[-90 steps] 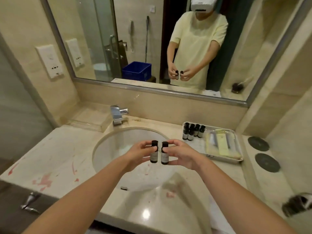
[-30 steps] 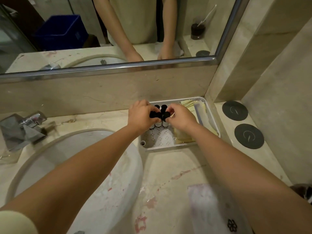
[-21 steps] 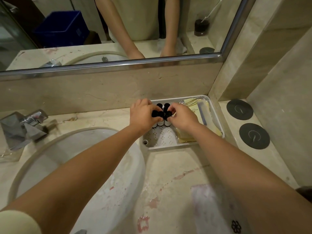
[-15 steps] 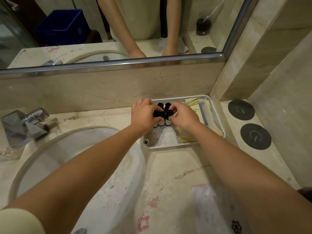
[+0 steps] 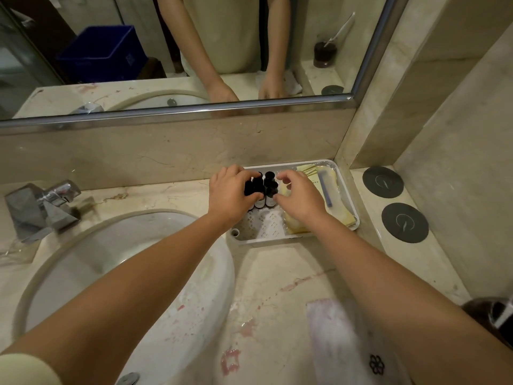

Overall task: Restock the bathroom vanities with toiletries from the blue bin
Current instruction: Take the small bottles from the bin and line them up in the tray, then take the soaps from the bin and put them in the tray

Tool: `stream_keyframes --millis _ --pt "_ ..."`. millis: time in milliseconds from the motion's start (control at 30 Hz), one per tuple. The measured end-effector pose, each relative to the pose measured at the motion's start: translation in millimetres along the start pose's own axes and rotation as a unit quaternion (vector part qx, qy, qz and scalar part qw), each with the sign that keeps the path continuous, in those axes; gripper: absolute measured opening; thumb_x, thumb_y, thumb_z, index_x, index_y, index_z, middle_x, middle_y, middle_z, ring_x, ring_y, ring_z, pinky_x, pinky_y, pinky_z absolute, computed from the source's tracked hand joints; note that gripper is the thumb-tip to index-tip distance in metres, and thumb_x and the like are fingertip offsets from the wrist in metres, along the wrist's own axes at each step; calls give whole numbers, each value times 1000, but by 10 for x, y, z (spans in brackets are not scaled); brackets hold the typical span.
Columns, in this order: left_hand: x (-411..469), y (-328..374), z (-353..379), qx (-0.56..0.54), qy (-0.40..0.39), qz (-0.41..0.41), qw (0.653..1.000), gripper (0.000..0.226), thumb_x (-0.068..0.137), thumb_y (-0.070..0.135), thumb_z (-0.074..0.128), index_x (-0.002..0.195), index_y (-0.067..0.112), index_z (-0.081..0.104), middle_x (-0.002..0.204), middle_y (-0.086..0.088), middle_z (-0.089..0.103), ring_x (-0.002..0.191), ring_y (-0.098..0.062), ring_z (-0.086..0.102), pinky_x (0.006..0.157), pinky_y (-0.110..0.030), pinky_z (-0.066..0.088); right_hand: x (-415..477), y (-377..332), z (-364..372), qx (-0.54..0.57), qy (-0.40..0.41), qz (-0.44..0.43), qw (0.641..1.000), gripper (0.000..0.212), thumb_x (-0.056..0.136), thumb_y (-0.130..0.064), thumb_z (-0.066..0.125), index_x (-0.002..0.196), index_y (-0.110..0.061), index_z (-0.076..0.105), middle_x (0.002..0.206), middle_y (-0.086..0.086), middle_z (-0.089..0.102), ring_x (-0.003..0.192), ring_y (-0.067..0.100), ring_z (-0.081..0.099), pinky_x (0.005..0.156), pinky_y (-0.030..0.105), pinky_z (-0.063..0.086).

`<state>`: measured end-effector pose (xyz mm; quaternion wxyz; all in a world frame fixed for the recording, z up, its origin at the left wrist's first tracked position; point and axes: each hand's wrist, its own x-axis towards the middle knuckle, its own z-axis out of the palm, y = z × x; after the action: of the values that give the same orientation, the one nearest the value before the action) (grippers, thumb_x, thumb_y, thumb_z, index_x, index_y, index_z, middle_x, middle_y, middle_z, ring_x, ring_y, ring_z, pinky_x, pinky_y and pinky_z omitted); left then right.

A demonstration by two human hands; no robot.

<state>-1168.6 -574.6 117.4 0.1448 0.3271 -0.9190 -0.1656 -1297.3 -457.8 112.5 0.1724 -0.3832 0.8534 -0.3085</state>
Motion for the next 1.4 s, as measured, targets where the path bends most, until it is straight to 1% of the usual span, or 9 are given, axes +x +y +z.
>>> stream_keyframes --millis 133,233,367,467,567,767,1033,1133,1400 --pt "-205 47 -74 -35 27 -12 999 52 78 42 74 126 33 56 112 8 59 108 -17 49 92 -31 31 -199 -26 -31 -8 15 -22 1000 43 85 -21 67 126 -27 54 134 -5 47 118 17 49 84 40 52" --pt "-387 39 -144 -42 31 -15 999 56 79 41 74 129 29 54 114 6 60 110 -17 51 94 -31 33 -365 -87 -38 -29 13 -37 999 45 86 -24 66 129 -26 53 138 -5 43 123 17 46 86 38 51" --pt "-653 -2 -265 -44 16 -27 999 62 80 42 73 135 25 51 127 3 58 121 -18 49 101 -34 36 -595 -219 -39 -68 -17 -56 996 57 86 -28 67 139 -25 46 146 -5 38 131 18 40 96 38 47" --pt "-865 -61 -369 -39 -2 -46 998 65 81 44 72 138 24 47 135 2 53 126 -18 46 105 -36 38 -760 -345 -19 -113 -43 -77 990 66 86 -30 67 145 -23 38 152 -2 32 138 20 34 106 39 40" --pt "-1092 -136 -497 -25 -11 -68 997 70 82 46 71 141 22 43 140 0 49 129 -19 45 105 -37 40 -926 -499 36 -147 -61 -105 982 67 86 -29 68 145 -23 36 154 -1 29 140 23 30 109 38 34" --pt "-1625 -366 -794 5 -11 -134 991 76 82 49 69 145 22 36 145 0 44 131 -21 42 105 -36 40 -1220 -901 242 -181 -109 -170 963 70 84 -23 63 147 -22 33 154 0 27 139 25 29 110 37 30" --pt "-2601 -844 -1292 24 5 -236 972 75 85 43 66 147 22 30 148 2 36 134 -19 37 103 -35 39 -1642 -1705 764 -213 -169 -302 914 70 85 -22 60 149 -22 30 154 -1 29 140 22 28 113 35 26" --pt "-3028 -1020 -1498 41 20 -277 960 73 85 43 67 146 22 32 147 2 37 132 -19 41 104 -36 40 -1840 -2056 1020 -210 -201 -349 891 68 87 -23 58 150 -23 30 153 -1 30 141 22 28 113 35 26" --pt "-4186 -1371 -1945 51 76 -402 911 70 86 43 65 145 20 35 143 -1 41 127 -21 44 100 -36 42 -2505 -2861 1632 -212 -270 -463 817 71 82 -27 62 146 -22 34 148 2 37 136 24 34 108 35 31"
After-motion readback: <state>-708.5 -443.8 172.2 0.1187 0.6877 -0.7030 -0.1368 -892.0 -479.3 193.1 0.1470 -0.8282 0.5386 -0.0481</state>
